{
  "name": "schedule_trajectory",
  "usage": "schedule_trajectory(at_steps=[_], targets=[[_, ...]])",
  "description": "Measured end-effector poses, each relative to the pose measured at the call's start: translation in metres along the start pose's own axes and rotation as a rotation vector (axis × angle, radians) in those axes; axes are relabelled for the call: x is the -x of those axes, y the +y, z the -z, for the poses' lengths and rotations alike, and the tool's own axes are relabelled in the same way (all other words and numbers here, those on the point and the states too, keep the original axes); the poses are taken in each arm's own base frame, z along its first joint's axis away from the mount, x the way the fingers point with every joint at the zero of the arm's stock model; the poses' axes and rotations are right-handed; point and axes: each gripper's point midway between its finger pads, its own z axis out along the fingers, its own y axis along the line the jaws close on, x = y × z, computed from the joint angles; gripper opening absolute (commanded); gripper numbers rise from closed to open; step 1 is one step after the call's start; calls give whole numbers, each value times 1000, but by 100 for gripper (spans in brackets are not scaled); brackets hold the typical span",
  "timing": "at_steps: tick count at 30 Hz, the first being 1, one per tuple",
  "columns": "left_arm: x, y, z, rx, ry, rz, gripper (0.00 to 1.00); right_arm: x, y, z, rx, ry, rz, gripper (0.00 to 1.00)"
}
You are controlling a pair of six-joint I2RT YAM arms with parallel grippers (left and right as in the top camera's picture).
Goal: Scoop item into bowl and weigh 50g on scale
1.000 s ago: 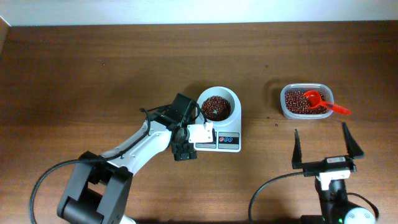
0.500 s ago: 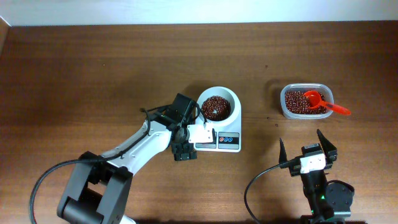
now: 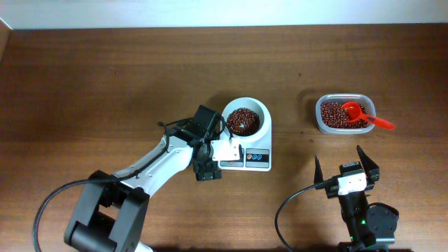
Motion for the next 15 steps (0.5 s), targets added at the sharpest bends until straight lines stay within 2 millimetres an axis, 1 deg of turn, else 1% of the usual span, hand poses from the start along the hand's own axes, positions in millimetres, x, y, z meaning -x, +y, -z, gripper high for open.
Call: schedule_trajectory(at_steps=[12,14,15], targets=[[-1,2,2,13,9,-1,99,0,0,0,0,0,1,99],[1,8,15,57,-2,-6,99,0,0,0,0,0,0,99],[7,14,30,103,-27,-11,99,0,0,0,0,0,0,99]])
